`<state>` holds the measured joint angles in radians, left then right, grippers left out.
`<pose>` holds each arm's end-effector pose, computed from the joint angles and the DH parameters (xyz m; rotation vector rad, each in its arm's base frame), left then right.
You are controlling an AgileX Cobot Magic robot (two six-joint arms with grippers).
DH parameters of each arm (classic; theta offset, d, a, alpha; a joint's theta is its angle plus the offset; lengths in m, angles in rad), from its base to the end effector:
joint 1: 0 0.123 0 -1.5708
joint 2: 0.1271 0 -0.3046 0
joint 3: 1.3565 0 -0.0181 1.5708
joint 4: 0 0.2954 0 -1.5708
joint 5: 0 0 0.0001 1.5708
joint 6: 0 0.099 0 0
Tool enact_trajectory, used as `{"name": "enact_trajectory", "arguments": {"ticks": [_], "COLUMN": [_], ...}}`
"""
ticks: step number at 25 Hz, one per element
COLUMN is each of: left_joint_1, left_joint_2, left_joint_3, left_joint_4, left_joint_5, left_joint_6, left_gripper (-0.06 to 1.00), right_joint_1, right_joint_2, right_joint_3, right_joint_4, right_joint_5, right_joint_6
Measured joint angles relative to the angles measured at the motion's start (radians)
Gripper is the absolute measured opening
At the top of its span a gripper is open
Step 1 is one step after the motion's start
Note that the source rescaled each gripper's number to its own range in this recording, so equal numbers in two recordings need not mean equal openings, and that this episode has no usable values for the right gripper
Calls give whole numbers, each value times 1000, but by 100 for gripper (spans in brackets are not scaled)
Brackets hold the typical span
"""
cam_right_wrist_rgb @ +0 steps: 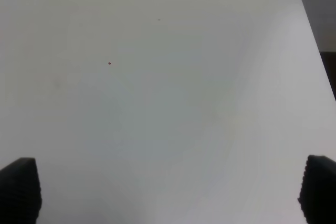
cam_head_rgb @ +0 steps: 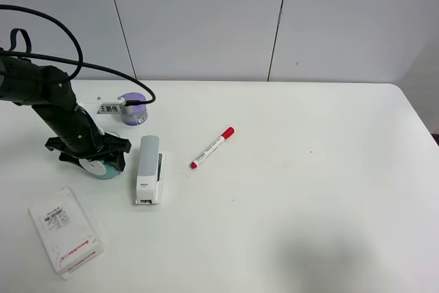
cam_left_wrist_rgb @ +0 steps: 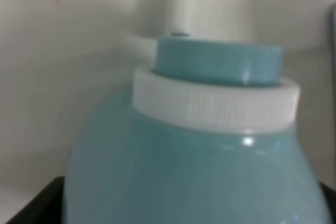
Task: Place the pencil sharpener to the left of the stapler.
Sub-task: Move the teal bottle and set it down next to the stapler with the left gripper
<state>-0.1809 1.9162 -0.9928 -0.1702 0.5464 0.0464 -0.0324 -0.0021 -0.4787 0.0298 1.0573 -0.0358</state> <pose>0.3614 -0.0750 0.0904 0.1332 2.9535 -0.1694 0.0244 0.0018 0.2886 -0.0045 2.0597 -0.0064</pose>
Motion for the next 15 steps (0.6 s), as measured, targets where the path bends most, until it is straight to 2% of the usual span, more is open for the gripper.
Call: {"name": "enact_trajectory", "arguments": {"ticks": [15], "left_joint_1": [0], "left_joint_2": [0], "left_joint_3": [0], "left_joint_4": [0], "left_joint_5": [9], "left_joint_6": [3], "left_gripper": [3], "right_joint_1": [0], "right_joint_2": [0], "right_joint_3": [0], "right_joint_4": [0], "right_joint_5": [0], "right_joint_6": [0]}}
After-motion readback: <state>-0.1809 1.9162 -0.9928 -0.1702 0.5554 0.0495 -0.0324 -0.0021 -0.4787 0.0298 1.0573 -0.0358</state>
